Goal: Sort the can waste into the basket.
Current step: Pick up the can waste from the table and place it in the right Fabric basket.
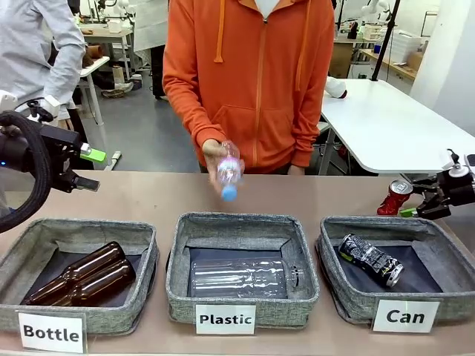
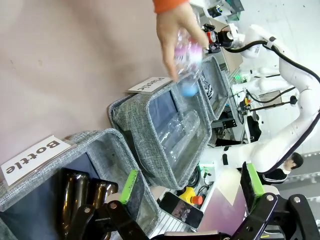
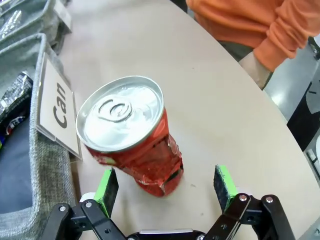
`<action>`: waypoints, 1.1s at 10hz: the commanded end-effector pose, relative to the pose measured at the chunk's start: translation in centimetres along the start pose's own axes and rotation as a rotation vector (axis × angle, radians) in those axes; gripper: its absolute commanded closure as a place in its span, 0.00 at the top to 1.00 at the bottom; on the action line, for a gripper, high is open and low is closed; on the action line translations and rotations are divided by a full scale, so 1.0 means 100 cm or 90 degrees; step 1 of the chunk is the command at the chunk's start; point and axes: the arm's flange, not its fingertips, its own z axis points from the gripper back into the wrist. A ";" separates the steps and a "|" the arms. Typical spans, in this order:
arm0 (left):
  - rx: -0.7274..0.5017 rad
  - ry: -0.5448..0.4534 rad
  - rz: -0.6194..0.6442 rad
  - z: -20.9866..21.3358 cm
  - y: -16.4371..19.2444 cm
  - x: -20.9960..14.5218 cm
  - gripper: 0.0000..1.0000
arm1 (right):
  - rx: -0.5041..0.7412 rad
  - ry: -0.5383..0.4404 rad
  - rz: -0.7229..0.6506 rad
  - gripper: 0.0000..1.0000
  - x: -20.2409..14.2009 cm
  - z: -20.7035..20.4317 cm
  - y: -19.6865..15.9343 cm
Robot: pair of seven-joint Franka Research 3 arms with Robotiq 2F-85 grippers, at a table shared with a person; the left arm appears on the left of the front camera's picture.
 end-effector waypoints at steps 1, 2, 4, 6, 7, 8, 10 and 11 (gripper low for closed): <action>0.000 0.002 -0.011 0.001 0.000 -0.002 1.00 | 0.000 -0.015 -0.014 1.00 0.002 -0.013 -0.009; 0.000 0.002 -0.011 0.001 0.000 -0.002 1.00 | 0.004 -0.030 -0.020 1.00 0.002 -0.016 -0.011; 0.000 0.002 -0.011 0.001 0.000 -0.002 1.00 | 0.012 -0.049 -0.036 1.00 0.002 -0.022 -0.012; 0.000 0.002 -0.011 0.001 0.000 -0.002 1.00 | 0.021 -0.088 -0.058 1.00 0.003 -0.026 -0.016; 0.000 0.002 -0.011 0.001 0.000 -0.002 1.00 | 0.036 -0.103 -0.068 1.00 0.005 -0.027 -0.015; 0.000 0.002 -0.011 0.001 0.000 -0.002 1.00 | 0.055 -0.128 -0.068 0.44 0.006 -0.026 -0.014; 0.000 0.002 -0.011 0.001 0.000 -0.002 1.00 | 0.063 -0.143 -0.073 0.44 0.006 -0.023 -0.014; 0.000 0.002 -0.011 0.001 0.000 -0.002 1.00 | 0.062 -0.144 -0.073 0.39 0.006 -0.023 -0.014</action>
